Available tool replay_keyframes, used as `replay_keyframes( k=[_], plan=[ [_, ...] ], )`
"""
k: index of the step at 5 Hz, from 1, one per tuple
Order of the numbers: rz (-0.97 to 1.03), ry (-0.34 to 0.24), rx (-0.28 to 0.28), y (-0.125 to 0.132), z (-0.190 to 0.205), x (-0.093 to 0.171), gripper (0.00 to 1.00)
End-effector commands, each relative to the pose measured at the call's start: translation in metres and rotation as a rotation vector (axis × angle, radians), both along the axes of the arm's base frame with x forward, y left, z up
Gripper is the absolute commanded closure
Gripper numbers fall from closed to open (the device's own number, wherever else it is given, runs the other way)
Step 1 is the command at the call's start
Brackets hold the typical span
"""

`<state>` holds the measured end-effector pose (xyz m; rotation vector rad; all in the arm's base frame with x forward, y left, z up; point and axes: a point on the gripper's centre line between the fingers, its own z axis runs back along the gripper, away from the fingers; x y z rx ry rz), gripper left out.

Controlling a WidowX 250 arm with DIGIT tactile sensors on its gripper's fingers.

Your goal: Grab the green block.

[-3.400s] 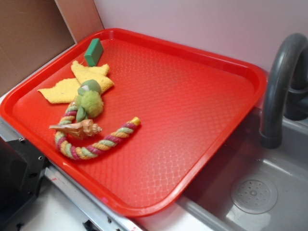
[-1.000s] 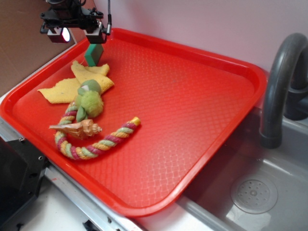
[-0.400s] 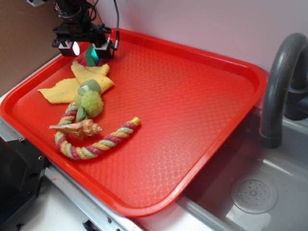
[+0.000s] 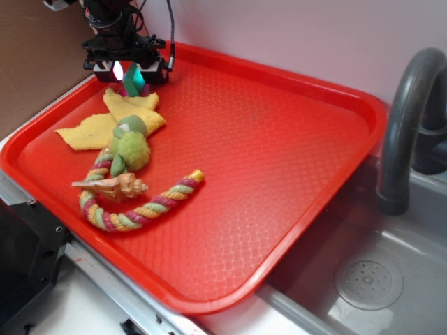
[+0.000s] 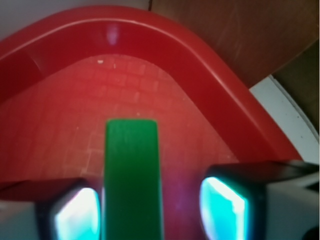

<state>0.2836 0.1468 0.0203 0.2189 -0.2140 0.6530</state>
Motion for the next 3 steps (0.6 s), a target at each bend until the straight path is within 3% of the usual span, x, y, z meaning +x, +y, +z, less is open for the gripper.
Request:
replay_keyframes(
  k=[1, 2, 3],
  plan=[
    [-0.005, -0.008, -0.002, -0.004, 0.047, -0.009, 1.00],
    [-0.050, -0.048, -0.034, -0.021, 0.083, -0.011, 1.00],
    [-0.162, -0.069, -0.081, -0.057, 0.133, -0.016, 1.00]
  ],
)
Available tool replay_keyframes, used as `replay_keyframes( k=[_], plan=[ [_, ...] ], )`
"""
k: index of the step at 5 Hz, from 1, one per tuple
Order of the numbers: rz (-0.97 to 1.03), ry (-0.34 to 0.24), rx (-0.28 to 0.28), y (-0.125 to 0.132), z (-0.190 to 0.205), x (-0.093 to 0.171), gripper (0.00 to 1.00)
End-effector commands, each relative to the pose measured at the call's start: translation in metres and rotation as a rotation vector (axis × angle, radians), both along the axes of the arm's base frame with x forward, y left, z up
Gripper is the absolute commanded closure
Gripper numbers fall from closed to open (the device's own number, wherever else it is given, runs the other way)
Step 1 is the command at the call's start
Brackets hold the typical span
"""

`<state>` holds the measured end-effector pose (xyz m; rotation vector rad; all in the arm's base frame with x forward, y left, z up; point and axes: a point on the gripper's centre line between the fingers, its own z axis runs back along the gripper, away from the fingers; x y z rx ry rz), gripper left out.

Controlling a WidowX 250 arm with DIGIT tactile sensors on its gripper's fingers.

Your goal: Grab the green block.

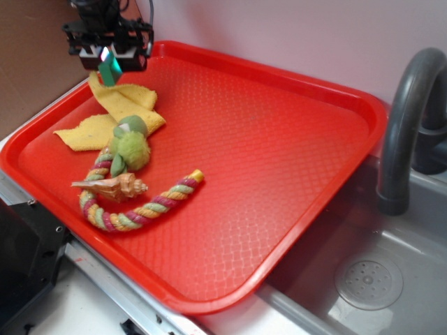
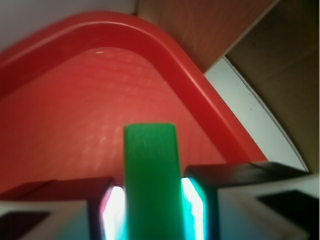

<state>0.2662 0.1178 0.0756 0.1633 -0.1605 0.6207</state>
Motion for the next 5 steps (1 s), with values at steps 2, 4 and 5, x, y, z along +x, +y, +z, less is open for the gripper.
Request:
replay_keyframes(
  k=[2, 4, 5],
  plan=[
    [-0.321, -0.117, -0.137, -0.070, 0.140, -0.028, 1.00],
    [-0.382, -0.093, -0.197, -0.080, 0.145, -0.038, 1.00],
    [-0.356, -0.048, -0.231, -0.075, 0.141, -0.036, 1.00]
  ],
)
